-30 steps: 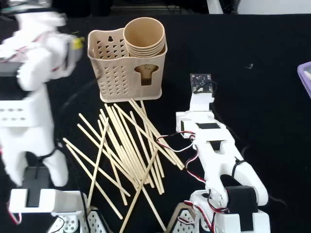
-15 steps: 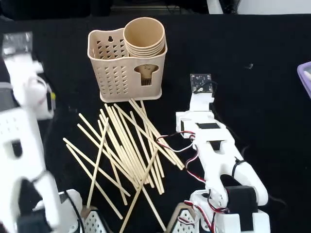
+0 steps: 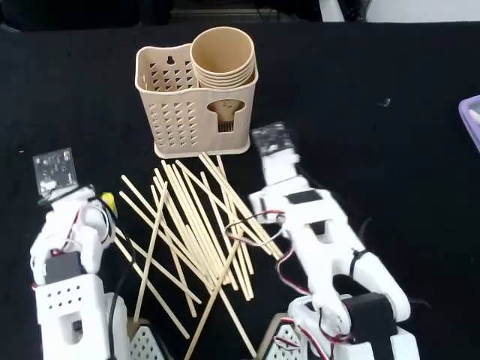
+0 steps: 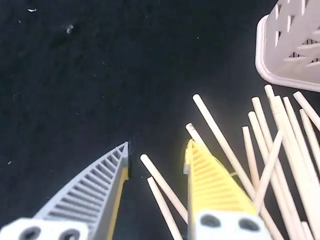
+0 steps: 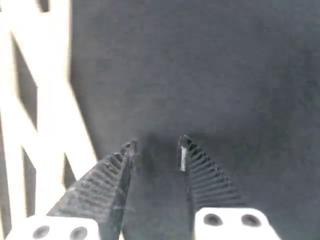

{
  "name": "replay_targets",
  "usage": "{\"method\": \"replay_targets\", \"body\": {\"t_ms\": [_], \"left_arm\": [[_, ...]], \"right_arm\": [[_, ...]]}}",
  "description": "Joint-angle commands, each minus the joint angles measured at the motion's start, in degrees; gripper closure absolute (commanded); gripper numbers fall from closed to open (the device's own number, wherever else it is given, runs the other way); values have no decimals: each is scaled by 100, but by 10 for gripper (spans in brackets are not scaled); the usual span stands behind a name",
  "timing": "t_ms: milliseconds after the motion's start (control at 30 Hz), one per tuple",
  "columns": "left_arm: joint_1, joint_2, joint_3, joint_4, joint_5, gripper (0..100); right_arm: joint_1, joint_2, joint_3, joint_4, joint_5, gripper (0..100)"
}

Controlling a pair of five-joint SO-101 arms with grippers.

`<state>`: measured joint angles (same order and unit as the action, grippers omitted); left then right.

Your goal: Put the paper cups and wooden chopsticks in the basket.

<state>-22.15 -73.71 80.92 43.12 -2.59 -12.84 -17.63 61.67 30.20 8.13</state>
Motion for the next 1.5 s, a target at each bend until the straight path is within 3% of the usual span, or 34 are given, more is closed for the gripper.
{"method": "replay_targets", "body": {"t_ms": [0, 167, 500, 733, 967, 1467], "left_arm": [[75, -281, 171, -229, 114, 812], [31, -360, 382, -510, 598, 812], [40, -360, 453, -615, 598, 812], [48, -334, 462, -589, 589, 812], [75, -334, 462, -589, 589, 812], [92, -360, 541, -580, 589, 812]], "right_arm": [[-281, -207, -66, 35, 158, 854], [-316, -207, -154, 35, 158, 851], [-1099, -189, -1086, 826, 141, 850], [-1002, -189, -998, 835, 193, 850], [-536, -189, -259, 149, 888, 851], [-826, -251, -66, -53, 870, 853]]}}
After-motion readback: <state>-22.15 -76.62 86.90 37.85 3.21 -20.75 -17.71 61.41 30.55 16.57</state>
